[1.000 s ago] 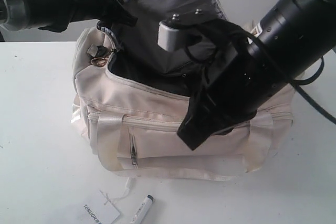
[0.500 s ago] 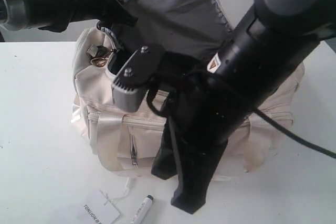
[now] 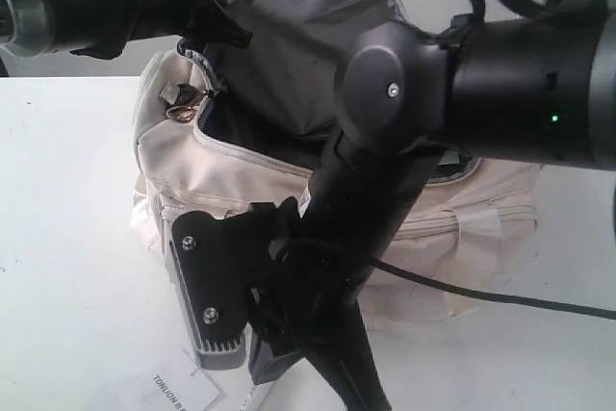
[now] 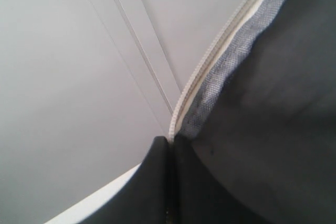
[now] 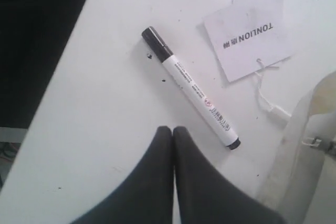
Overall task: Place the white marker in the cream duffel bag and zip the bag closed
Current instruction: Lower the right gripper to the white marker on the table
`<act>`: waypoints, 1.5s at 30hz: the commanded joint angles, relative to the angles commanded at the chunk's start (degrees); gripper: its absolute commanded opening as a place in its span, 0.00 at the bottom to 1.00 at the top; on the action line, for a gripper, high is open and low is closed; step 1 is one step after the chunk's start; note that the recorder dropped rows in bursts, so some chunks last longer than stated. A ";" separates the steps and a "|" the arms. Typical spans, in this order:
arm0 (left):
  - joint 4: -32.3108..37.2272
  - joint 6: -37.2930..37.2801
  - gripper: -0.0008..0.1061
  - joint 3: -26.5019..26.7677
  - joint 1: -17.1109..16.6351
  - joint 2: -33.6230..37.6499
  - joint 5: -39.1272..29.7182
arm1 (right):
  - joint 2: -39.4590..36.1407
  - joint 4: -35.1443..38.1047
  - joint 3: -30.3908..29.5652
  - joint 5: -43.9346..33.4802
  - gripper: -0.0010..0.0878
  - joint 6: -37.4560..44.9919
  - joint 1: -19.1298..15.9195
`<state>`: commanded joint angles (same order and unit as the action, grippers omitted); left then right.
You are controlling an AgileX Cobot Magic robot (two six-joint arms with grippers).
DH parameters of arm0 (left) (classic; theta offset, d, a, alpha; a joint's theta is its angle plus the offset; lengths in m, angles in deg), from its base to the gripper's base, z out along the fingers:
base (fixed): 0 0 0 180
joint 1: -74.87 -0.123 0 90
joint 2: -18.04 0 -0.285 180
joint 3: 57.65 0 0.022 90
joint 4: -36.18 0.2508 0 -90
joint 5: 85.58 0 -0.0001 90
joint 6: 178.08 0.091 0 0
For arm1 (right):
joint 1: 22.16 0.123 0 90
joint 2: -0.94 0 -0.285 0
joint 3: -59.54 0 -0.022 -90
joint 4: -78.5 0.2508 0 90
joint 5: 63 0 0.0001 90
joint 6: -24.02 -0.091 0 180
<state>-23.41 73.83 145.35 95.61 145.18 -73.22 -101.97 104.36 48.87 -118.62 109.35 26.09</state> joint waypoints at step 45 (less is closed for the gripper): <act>0.00 0.00 0.01 0.00 0.00 0.00 0.00 | -16.72 -0.21 0.00 12.21 0.39 21.03 3.14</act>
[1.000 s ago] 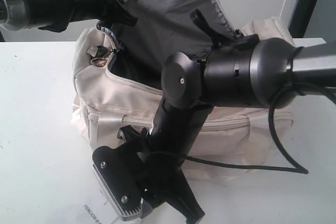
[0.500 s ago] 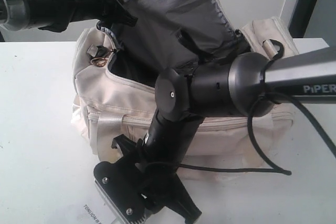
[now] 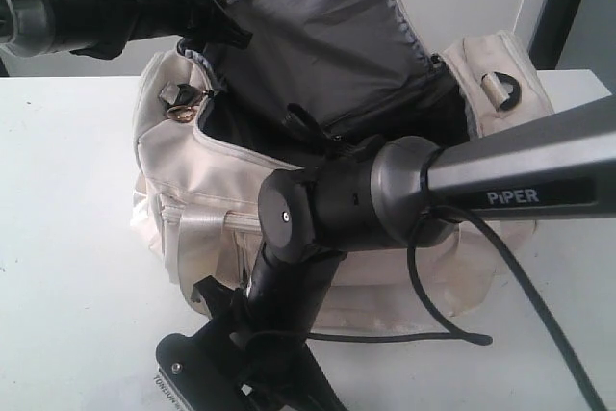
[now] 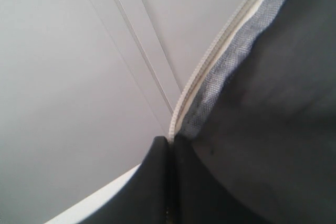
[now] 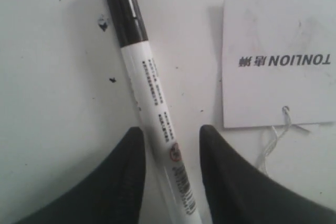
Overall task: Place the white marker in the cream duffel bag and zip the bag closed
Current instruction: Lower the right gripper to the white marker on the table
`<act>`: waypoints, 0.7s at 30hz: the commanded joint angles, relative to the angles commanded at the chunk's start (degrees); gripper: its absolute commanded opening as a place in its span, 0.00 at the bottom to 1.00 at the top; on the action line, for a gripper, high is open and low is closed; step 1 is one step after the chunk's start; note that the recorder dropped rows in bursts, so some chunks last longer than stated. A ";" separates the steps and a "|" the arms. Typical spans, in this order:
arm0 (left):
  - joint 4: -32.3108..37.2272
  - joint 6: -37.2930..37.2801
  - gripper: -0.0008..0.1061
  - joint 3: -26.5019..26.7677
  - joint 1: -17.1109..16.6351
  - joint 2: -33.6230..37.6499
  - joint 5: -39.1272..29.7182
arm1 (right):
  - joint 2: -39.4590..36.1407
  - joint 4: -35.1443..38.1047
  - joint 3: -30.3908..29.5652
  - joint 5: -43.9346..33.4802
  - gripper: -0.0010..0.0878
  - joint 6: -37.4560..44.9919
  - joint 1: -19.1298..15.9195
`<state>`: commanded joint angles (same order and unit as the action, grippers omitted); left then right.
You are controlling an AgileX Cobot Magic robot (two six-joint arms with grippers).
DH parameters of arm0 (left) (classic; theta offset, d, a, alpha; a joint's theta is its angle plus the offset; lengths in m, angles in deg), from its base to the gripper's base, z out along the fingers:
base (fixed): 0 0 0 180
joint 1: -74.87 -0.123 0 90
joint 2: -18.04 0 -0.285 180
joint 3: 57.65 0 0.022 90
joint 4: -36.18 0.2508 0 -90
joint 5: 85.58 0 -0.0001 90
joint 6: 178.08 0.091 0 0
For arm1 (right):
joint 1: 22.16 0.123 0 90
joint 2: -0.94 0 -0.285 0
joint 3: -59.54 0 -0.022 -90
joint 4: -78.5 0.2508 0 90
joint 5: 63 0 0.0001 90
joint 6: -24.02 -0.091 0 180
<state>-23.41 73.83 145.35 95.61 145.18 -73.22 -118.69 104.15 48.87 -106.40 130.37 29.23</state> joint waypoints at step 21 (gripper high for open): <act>0.00 0.00 0.01 0.00 0.00 0.00 0.00 | -0.34 0.00 0.00 -0.40 0.23 -3.31 0.00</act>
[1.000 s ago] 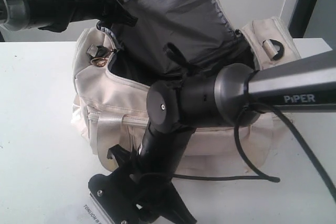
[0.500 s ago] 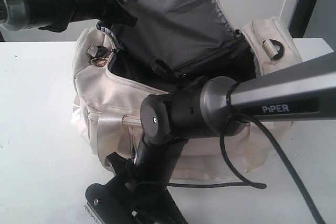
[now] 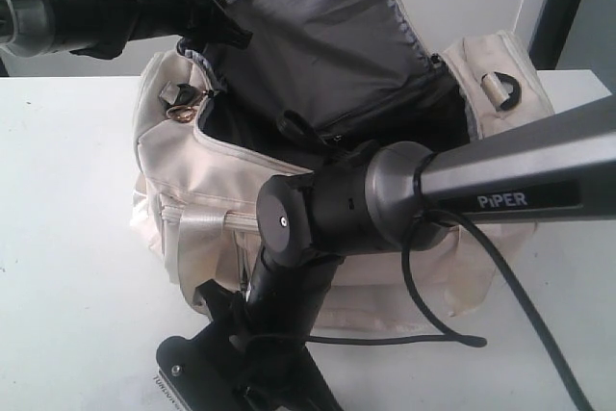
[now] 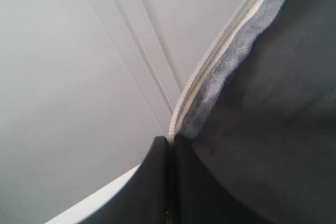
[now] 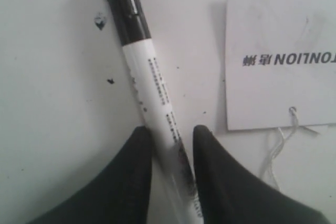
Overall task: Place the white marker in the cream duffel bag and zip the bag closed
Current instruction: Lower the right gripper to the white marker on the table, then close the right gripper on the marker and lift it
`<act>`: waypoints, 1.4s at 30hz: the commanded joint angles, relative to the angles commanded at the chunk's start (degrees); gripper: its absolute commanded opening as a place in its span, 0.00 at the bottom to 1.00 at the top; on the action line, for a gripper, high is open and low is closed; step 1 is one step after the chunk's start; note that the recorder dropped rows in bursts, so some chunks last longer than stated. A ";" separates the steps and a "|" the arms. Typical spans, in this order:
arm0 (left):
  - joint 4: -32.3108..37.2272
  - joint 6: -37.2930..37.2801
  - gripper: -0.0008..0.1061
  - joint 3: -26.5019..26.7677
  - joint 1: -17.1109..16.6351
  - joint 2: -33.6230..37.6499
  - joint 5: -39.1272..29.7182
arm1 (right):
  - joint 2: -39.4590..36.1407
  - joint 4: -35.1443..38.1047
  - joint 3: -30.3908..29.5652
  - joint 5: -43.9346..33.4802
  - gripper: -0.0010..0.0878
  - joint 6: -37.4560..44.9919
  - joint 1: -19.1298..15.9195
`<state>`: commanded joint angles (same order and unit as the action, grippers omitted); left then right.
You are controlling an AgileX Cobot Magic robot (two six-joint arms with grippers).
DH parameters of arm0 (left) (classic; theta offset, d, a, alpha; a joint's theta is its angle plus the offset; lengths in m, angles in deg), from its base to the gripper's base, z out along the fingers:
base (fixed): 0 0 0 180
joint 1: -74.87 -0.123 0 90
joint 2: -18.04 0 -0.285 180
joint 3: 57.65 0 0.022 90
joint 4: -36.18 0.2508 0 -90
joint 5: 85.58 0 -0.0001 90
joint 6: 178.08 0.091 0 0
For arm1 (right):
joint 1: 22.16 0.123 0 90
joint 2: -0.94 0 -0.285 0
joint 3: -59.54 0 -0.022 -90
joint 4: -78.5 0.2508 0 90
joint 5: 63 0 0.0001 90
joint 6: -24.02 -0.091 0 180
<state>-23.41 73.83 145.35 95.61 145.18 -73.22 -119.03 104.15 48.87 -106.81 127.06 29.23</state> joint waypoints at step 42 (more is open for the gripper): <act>0.00 0.00 0.01 0.00 0.00 0.00 0.00 | 20.63 -16.46 0.10 -3.78 0.01 -32.98 0.00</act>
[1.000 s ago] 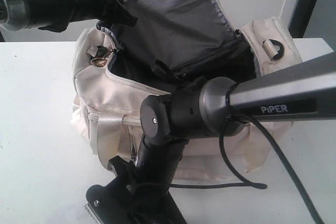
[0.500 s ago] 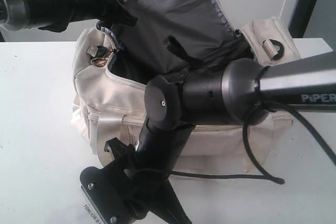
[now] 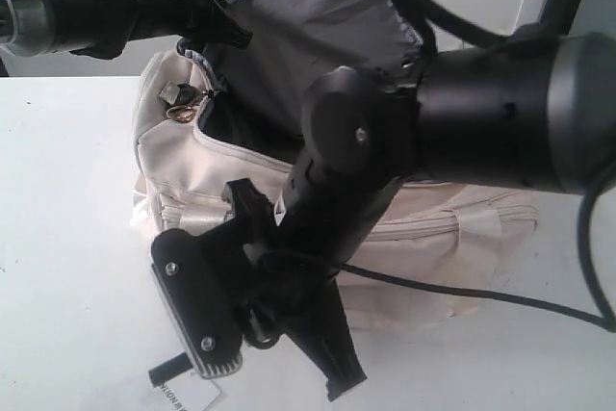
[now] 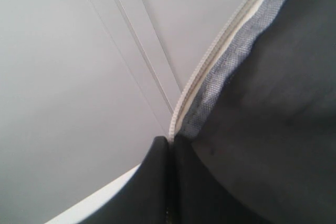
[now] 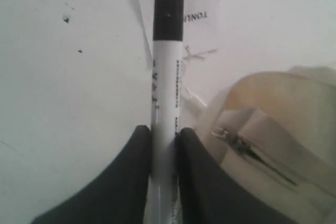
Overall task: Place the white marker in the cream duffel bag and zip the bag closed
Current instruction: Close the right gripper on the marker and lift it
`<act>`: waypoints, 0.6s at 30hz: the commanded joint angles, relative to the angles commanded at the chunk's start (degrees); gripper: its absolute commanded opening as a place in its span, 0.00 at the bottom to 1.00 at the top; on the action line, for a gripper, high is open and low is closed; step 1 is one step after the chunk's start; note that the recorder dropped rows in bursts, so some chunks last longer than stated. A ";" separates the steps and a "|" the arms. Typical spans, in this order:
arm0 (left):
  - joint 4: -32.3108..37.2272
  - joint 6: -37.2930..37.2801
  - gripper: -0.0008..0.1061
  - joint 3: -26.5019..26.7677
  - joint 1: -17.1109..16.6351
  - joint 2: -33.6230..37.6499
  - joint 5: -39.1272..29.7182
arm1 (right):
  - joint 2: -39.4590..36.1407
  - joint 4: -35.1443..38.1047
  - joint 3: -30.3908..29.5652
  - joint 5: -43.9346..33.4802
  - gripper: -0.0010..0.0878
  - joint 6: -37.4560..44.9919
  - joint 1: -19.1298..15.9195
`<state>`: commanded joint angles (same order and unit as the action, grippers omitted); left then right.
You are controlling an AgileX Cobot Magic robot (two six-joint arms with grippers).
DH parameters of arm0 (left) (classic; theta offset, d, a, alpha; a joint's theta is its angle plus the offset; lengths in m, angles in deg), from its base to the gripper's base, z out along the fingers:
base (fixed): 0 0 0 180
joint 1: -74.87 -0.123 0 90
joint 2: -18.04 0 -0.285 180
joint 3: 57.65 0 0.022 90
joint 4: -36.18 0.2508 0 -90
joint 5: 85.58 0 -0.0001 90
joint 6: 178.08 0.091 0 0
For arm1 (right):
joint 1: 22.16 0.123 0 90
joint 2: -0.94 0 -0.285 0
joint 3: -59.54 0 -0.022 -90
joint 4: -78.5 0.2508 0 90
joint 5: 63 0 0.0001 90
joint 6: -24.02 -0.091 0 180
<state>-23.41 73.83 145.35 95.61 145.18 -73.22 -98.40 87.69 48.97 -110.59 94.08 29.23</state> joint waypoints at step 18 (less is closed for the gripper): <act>0.00 0.00 0.01 0.00 0.00 0.00 0.00 | 10.02 -4.08 0.11 3.13 0.01 -20.81 -0.10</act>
<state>-23.41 73.83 145.35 95.61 145.18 -73.22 -88.38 83.61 49.07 -107.45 73.27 29.13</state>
